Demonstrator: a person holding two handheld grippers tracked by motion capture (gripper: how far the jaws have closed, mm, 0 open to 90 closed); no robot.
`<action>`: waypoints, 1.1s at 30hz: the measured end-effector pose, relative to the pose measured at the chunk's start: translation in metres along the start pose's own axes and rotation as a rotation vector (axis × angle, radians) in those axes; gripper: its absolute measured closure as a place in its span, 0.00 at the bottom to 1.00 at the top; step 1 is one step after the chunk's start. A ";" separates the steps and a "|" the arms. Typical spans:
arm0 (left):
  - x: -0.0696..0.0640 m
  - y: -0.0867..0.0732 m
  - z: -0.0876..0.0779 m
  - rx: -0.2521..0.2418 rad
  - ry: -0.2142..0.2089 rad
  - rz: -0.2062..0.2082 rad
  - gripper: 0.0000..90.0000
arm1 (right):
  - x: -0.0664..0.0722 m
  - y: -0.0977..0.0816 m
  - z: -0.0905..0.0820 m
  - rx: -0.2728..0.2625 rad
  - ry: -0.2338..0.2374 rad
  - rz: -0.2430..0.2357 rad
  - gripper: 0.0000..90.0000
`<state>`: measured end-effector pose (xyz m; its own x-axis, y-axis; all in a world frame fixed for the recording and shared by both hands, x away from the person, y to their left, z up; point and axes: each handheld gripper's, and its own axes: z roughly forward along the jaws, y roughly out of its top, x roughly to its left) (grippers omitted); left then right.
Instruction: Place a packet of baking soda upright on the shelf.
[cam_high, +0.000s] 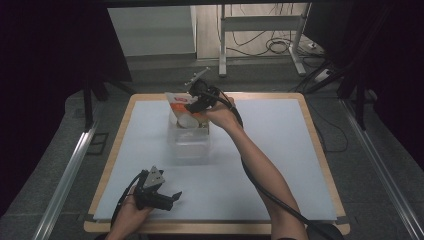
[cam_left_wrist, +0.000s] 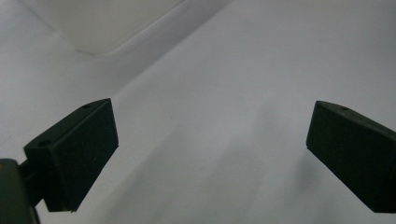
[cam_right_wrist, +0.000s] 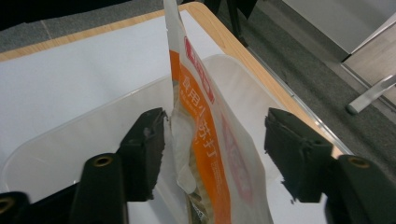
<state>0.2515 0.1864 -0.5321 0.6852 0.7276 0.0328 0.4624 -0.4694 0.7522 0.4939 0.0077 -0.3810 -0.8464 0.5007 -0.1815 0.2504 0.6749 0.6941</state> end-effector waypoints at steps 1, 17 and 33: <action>0.000 0.000 0.000 0.000 0.000 0.000 0.03 | 0.000 -0.001 0.000 -0.001 -0.001 -0.004 0.40; 0.000 -0.001 0.000 -0.002 0.002 -0.001 0.03 | -0.003 -0.007 -0.009 -0.021 -0.020 0.017 0.24; 0.001 -0.001 0.000 -0.002 0.001 -0.002 0.03 | -0.009 -0.020 -0.019 -0.037 -0.019 0.043 0.12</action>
<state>0.2519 0.1871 -0.5330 0.6835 0.7293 0.0321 0.4627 -0.4668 0.7537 0.4872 -0.0209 -0.3801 -0.8260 0.5393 -0.1640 0.2685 0.6322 0.7268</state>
